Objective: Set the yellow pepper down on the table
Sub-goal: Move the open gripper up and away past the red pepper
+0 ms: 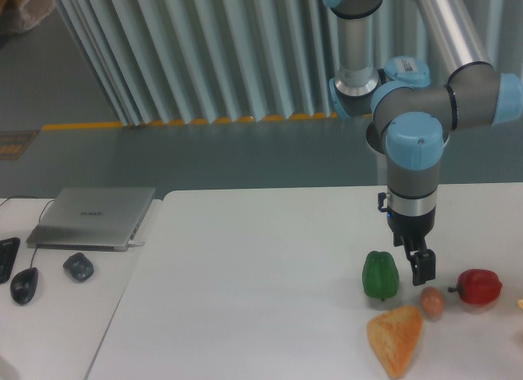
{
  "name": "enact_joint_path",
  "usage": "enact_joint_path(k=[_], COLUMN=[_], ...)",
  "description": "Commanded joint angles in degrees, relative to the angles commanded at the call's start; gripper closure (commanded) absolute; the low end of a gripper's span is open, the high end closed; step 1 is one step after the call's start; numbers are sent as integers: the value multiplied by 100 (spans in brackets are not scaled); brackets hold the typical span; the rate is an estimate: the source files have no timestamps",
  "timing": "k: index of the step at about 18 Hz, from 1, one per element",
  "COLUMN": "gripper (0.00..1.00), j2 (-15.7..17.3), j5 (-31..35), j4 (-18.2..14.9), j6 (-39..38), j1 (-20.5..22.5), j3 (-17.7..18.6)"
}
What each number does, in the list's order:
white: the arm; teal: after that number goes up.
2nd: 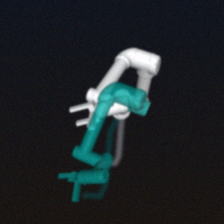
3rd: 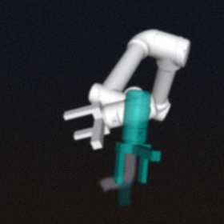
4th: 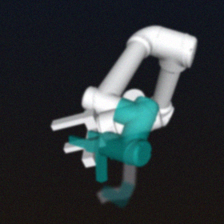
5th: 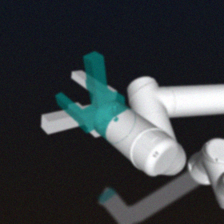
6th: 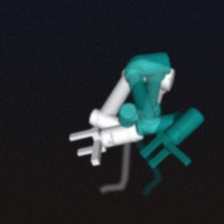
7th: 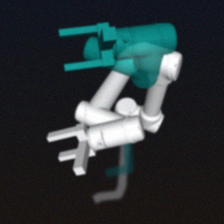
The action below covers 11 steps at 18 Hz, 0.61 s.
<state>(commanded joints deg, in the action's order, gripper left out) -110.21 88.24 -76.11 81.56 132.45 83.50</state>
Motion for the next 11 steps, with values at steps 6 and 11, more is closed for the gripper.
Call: enact_joint_path(k=[6,11], gripper=[0,0], j2=[122,149], j5=[-27,88], j4=[44,360], j6=[18,-53], j1=[114,149], j3=[-26,-27])
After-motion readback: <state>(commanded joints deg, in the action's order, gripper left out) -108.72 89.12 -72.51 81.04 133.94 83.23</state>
